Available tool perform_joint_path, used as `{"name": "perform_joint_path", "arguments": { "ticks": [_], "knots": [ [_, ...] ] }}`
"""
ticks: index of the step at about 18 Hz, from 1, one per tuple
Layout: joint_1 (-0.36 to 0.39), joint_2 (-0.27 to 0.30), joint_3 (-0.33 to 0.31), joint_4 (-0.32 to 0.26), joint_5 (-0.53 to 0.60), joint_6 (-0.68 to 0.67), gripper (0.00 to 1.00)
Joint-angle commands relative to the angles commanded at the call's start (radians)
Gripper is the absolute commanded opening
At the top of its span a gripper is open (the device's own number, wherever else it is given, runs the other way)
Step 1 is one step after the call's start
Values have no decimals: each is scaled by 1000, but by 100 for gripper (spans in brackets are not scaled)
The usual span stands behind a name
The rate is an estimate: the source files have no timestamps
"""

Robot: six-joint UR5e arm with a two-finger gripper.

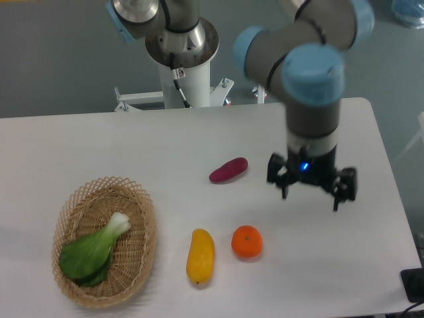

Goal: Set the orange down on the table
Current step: 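Open the gripper to release the orange and lift away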

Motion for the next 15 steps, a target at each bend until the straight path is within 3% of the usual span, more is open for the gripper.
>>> {"name": "perform_joint_path", "arguments": {
  "ticks": [3,6,15],
  "knots": [
    [32,29,-14,-48,-5,101,100],
    [65,49,-20,-57,-58,106,100],
    [71,58,-32,-57,-63,100,100]
  ]
}}
